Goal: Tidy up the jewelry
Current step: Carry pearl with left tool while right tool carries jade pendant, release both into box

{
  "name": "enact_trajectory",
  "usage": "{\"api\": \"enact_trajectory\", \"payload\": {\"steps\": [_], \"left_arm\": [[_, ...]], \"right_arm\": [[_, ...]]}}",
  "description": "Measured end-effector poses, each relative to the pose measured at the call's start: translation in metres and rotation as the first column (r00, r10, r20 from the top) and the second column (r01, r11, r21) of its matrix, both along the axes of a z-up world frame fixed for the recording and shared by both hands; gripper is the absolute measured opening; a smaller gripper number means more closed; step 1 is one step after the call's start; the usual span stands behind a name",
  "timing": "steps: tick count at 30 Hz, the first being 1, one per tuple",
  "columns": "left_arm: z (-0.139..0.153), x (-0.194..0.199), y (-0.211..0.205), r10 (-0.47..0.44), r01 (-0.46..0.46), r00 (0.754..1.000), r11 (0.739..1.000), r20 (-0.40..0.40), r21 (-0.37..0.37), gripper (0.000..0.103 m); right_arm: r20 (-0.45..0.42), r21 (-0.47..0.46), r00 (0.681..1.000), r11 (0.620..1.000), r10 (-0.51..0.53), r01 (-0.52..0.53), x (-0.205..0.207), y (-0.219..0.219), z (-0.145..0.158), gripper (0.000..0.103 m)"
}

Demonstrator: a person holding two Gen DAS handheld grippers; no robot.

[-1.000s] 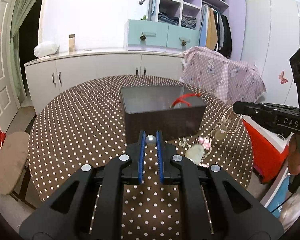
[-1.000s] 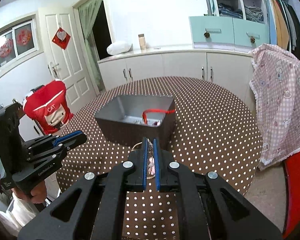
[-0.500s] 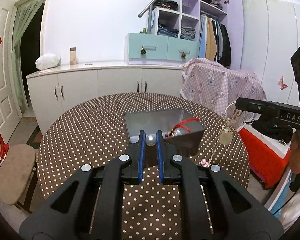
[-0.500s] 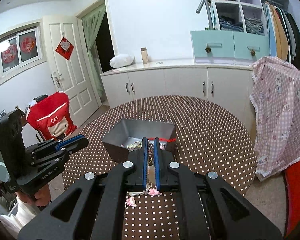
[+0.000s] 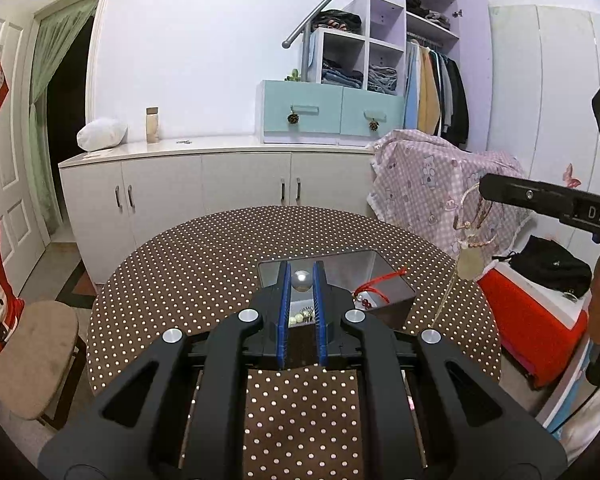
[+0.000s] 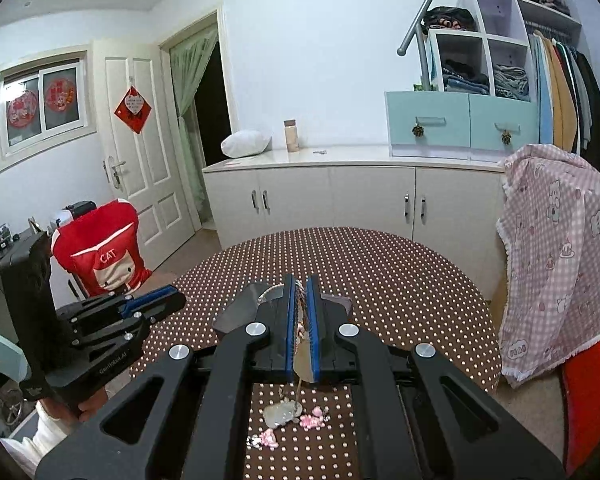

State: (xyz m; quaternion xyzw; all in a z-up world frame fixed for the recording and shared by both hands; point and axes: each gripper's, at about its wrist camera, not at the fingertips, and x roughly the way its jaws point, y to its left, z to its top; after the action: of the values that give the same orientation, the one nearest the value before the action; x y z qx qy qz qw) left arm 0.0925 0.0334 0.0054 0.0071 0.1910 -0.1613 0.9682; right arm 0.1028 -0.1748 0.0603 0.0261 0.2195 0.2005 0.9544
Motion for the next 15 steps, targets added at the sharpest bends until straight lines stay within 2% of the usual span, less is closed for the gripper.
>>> {"api": "enact_trajectory", "payload": {"steps": [15], "left_arm": [[0.022,0.009,-0.009,-0.028,0.027,0.999,0.999,0.038,0.019,0.011]], "right_arm": [[0.082,-0.005,0.997,1.000,0.013,-0.013,0.010,0.009,0.032,0.005]]}}
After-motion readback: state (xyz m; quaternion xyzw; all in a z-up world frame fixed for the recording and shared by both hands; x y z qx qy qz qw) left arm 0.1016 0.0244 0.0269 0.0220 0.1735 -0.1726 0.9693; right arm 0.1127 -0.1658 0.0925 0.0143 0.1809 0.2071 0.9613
